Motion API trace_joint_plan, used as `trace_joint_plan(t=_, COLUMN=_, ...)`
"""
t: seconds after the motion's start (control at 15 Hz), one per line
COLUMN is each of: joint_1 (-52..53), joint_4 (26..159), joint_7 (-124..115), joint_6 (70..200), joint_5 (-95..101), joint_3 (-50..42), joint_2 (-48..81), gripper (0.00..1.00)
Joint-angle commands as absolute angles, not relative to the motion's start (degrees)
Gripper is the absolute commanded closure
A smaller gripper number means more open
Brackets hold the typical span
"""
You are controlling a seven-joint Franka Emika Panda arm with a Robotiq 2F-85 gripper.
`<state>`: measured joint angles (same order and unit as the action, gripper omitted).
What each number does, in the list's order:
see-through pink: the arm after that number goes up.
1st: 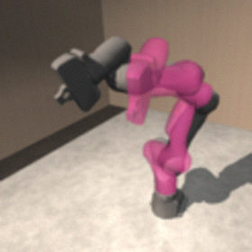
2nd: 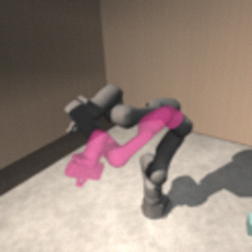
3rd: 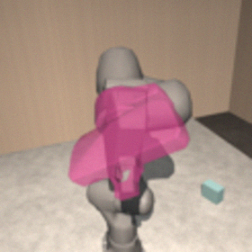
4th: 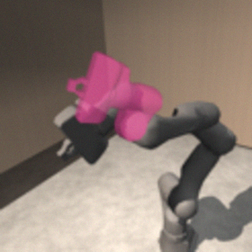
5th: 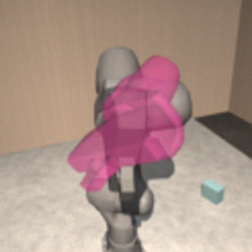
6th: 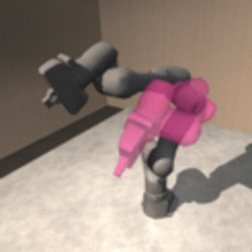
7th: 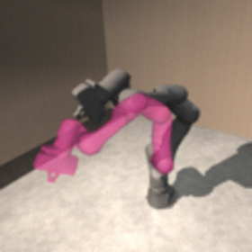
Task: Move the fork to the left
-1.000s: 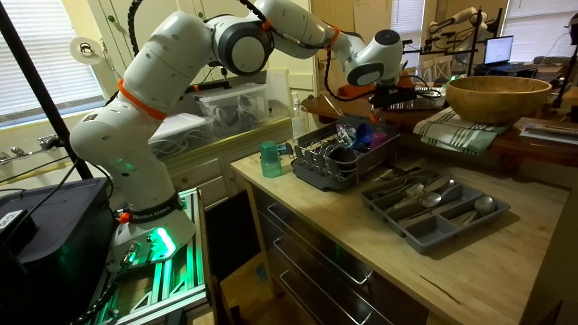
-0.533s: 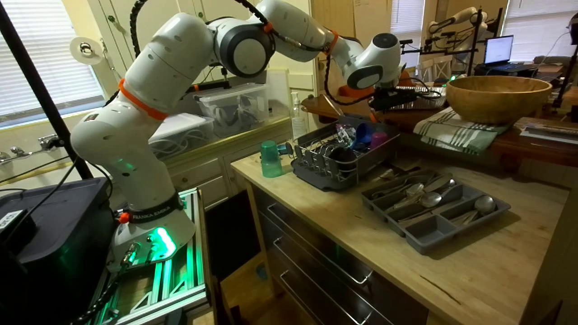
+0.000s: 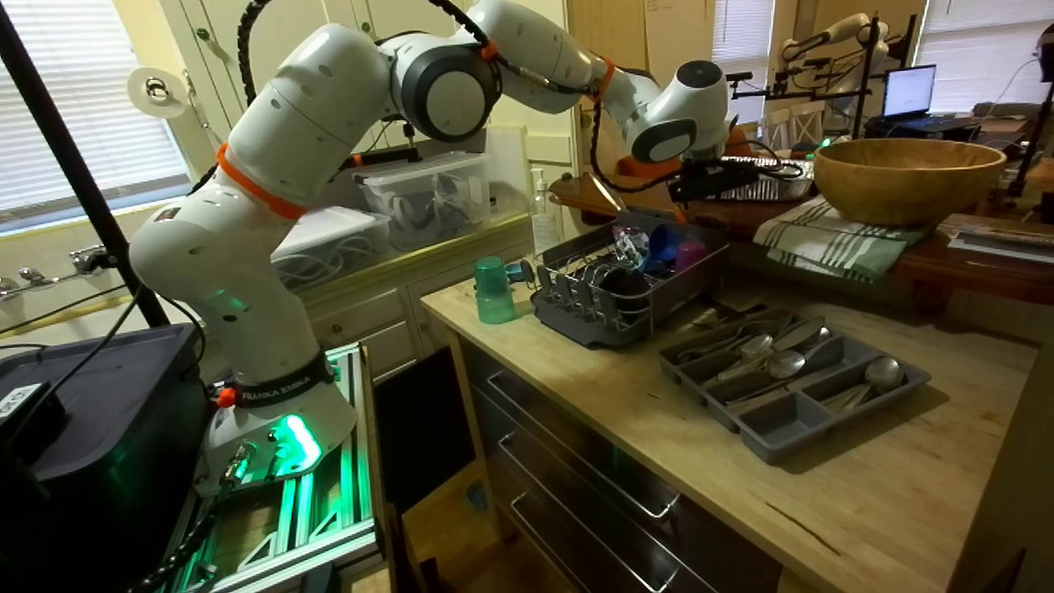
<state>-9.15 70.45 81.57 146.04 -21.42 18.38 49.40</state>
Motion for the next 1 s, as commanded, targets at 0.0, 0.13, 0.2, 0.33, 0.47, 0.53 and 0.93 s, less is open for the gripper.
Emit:
trace_joint_plan(t=0.0, joint_1=-8.7, joint_4=71.5, joint_7=79.8, joint_6=148.0, joint_5=-20.1, joint_3=17.7, joint_2=48.5, gripper=0.00)
trace_joint_plan(t=0.13, joint_1=-8.5, joint_4=72.0, joint_7=78.7, joint_6=148.9, joint_5=-20.0, joint_3=17.4, joint_2=48.0, gripper=0.00)
trace_joint_plan(t=0.2, joint_1=-8.3, joint_4=72.4, joint_7=77.8, joint_6=149.1, joint_5=-19.7, joint_3=16.9, joint_2=47.6, gripper=0.00)
trace_joint_plan(t=0.33, joint_1=-6.5, joint_4=73.9, joint_7=73.4, joint_6=149.3, joint_5=-16.9, joint_3=13.6, joint_2=45.9, gripper=0.00)
trace_joint_plan(t=0.47, joint_1=-6.2, joint_4=74.5, joint_7=72.2, joint_6=146.6, joint_5=-13.8, joint_3=12.1, joint_2=44.9, gripper=0.00)
trace_joint_plan(t=0.53, joint_1=-6.3, joint_4=74.8, joint_7=72.4, joint_6=145.7, joint_5=-12.5, joint_3=12.0, joint_2=44.5, gripper=0.00)
trace_joint_plan(t=0.93, joint_1=-7.2, joint_4=72.6, joint_7=72.8, joint_6=146.0, joint_5=-12.0, joint_3=13.5, joint_2=46.1, gripper=0.00)
